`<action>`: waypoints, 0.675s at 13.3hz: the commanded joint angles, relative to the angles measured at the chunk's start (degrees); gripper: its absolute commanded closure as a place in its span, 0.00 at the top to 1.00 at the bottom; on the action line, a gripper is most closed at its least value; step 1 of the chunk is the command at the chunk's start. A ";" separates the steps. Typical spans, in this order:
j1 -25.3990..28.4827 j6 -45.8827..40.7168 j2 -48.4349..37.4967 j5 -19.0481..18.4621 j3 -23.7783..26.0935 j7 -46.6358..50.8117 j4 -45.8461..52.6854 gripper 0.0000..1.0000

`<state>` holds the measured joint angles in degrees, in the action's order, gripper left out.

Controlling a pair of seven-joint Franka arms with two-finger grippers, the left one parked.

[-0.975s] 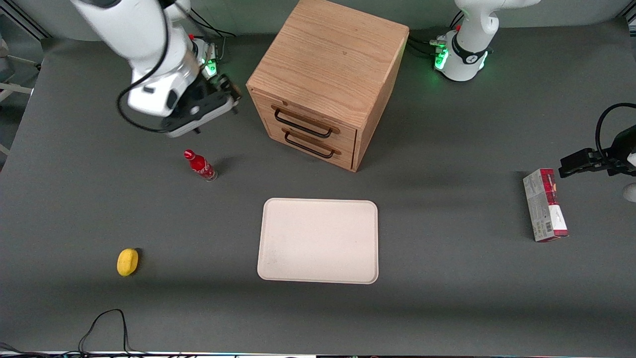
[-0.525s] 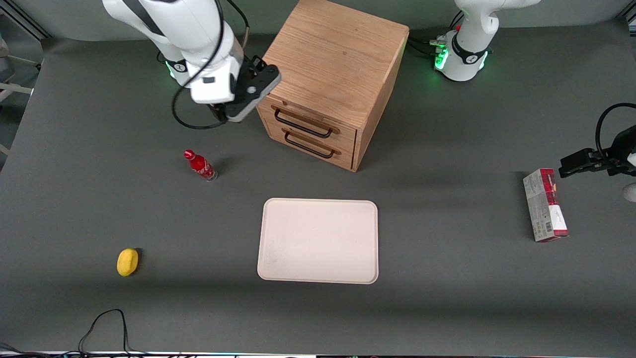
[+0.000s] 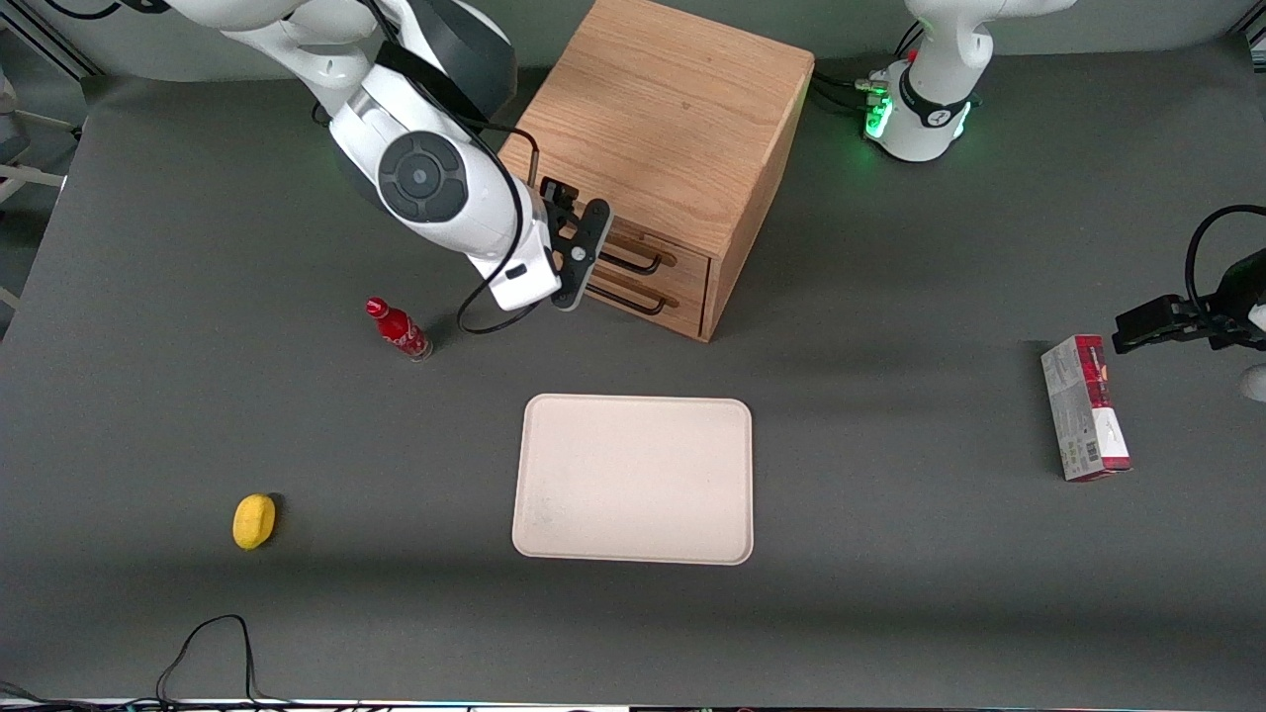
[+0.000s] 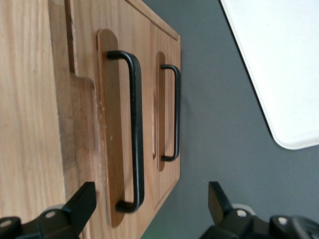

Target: Open upper drawer

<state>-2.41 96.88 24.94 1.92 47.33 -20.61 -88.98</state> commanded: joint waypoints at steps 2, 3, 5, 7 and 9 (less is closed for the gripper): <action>0.13 3.92 2.03 0.02 0.66 -1.18 -1.10 1.00; 0.47 4.45 2.74 0.02 0.66 -1.01 -1.20 1.00; 0.74 5.68 3.35 -0.24 0.66 -0.83 -1.46 1.00; 1.09 7.70 3.97 -0.42 0.66 -0.74 -2.16 1.00; 1.62 9.19 4.50 -0.51 0.66 -0.65 -2.69 1.00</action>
<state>-1.37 104.16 28.63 1.88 47.68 -20.65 -91.36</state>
